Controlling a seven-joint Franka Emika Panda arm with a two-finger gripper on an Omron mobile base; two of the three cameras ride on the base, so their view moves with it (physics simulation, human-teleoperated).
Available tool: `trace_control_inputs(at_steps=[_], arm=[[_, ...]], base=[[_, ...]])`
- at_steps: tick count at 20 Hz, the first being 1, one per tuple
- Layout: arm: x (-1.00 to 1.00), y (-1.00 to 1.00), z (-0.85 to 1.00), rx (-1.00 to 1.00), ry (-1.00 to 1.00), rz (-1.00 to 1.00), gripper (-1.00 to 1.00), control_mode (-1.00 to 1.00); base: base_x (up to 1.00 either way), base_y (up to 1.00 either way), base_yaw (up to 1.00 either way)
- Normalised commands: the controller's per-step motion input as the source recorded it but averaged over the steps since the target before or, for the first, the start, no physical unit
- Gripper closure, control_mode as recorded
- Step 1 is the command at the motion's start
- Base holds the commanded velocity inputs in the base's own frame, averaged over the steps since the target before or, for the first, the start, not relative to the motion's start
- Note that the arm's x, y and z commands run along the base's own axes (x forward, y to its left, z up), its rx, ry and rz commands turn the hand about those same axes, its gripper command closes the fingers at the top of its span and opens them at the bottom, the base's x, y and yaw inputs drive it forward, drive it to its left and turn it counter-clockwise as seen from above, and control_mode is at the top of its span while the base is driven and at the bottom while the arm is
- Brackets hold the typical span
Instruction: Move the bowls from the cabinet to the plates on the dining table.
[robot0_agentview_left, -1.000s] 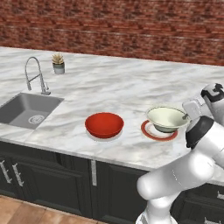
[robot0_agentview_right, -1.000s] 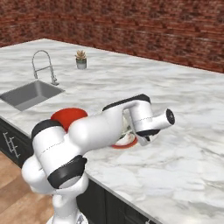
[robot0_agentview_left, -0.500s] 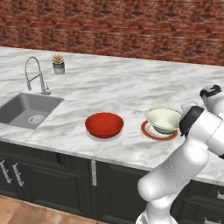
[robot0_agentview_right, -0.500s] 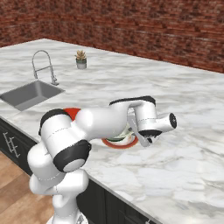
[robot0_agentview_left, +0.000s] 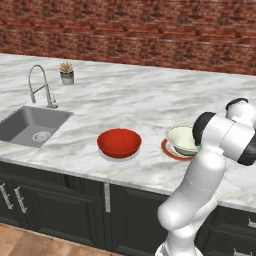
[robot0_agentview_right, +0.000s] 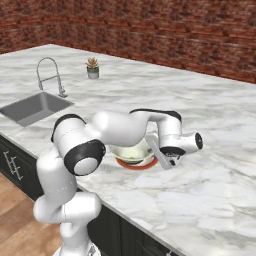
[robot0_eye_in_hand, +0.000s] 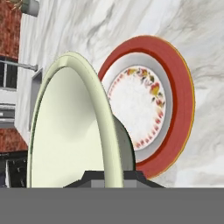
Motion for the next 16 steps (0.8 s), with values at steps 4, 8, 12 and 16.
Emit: trace_control_inputs(at_steps=[4, 8, 12, 16], arm=[[0.18, -0.10, -0.23, 0.00, 0.00, 0.06, 1.00, -1.00], [0.21, -0.13, -0.19, 0.00, -0.01, 0.06, 1.00, -1.00], [0.26, -0.15, -0.15, 0.01, -0.03, 0.05, 1.00, -1.00], [0.30, -0.16, -0.11, 0.02, -0.03, 0.05, 1.00, -1.00]], base=[[0.00, 0.00, 0.00], [0.00, 0.00, 0.00], [0.00, 0.00, 0.00], [0.00, 0.00, 0.00]])
